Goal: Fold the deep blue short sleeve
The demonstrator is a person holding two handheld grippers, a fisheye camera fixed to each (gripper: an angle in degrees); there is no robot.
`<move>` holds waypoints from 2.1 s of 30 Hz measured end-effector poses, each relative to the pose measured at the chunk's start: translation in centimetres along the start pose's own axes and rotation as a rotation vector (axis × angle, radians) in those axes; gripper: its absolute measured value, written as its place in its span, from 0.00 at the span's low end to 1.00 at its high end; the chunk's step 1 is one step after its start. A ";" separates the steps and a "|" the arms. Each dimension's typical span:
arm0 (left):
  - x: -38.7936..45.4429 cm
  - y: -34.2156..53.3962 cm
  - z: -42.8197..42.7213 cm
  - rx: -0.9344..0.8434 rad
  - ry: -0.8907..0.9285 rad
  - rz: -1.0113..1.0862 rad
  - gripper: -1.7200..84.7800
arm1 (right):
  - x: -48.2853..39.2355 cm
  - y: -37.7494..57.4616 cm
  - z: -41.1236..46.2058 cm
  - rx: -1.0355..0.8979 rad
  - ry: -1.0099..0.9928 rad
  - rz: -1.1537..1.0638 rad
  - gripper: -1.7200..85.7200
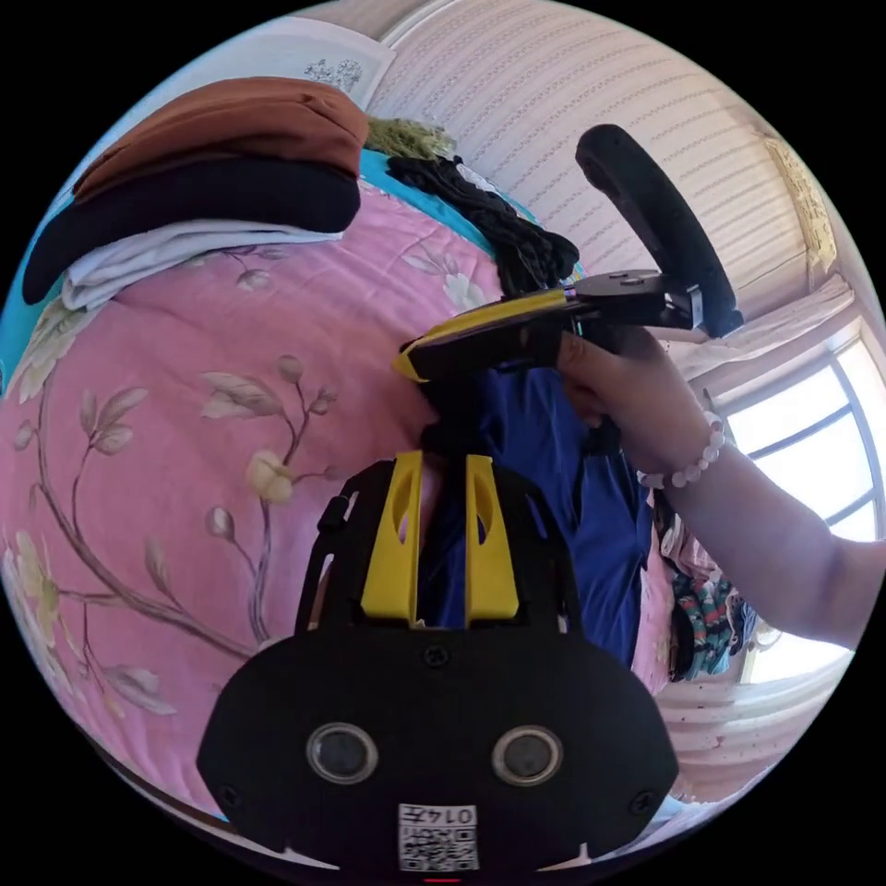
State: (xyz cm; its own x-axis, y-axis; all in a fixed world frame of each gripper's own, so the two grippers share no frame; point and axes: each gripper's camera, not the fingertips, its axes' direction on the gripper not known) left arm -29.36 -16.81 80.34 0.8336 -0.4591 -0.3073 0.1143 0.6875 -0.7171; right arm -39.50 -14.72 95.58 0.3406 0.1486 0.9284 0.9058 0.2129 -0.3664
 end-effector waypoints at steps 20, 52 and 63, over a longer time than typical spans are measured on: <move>9.5 7.2 -1.4 -0.041 -0.048 0.358 0.10 | 11.9 13.1 -1.2 0.285 -0.320 0.483 0.12; 6.5 11.8 -7.7 0.157 -0.084 0.280 0.01 | 15.3 12.7 -1.4 0.452 -0.437 0.469 0.02; -4.1 14.1 -17.1 0.331 -0.196 -0.016 0.01 | 7.0 -3.1 0.3 0.429 -0.485 0.183 0.02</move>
State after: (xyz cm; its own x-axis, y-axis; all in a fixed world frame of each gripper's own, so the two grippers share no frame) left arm -40.39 -14.86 60.75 0.9140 -0.3773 -0.1490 0.2700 0.8400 -0.4706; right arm -40.02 -14.09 103.23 0.2366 0.6146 0.7525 0.6293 0.4931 -0.6006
